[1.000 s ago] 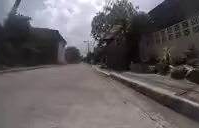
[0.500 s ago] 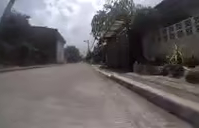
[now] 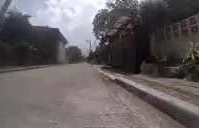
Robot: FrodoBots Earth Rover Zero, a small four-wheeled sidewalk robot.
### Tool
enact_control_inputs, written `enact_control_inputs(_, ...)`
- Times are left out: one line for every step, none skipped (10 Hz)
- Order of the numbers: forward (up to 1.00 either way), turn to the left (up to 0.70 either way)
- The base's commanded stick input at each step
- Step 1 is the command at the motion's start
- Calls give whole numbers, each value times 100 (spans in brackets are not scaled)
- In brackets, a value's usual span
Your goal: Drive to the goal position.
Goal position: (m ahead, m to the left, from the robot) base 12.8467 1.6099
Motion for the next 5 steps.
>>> enact_control_inputs(100, 33)
enact_control_inputs(100, 15)
enact_control_inputs(100, 0)
enact_control_inputs(100, 0)
enact_control_inputs(100, 0)
